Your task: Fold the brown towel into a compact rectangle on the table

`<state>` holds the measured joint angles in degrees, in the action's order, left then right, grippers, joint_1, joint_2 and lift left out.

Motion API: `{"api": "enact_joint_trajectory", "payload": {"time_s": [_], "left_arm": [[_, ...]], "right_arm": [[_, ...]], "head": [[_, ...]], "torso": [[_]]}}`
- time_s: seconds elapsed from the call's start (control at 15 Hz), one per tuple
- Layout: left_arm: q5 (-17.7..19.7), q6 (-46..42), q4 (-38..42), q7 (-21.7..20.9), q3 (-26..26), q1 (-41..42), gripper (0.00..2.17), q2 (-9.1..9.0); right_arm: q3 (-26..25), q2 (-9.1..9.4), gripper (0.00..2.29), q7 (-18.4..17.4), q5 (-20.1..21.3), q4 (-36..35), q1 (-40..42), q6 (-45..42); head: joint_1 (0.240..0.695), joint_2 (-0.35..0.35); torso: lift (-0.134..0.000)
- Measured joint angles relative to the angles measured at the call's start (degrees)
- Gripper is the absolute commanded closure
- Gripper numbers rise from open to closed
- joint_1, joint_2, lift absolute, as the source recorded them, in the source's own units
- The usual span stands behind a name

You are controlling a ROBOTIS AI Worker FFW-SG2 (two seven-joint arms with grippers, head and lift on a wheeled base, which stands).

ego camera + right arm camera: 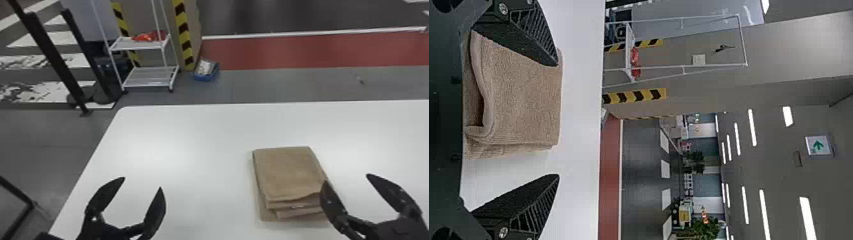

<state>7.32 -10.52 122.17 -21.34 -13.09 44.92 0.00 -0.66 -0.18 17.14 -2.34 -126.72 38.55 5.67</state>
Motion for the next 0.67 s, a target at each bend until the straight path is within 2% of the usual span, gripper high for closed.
{"api": "enact_joint_trajectory", "payload": {"time_s": [0.67], "left_arm": [[0.4,1.8,0.8,-0.9,-0.4,0.4,0.07,0.00]], "right_arm": [[0.4,0.00,0.10,-0.1,0.1,0.4,0.1,1.7]], "head": [[0.695,0.161]], "torso": [[-0.124]]}}
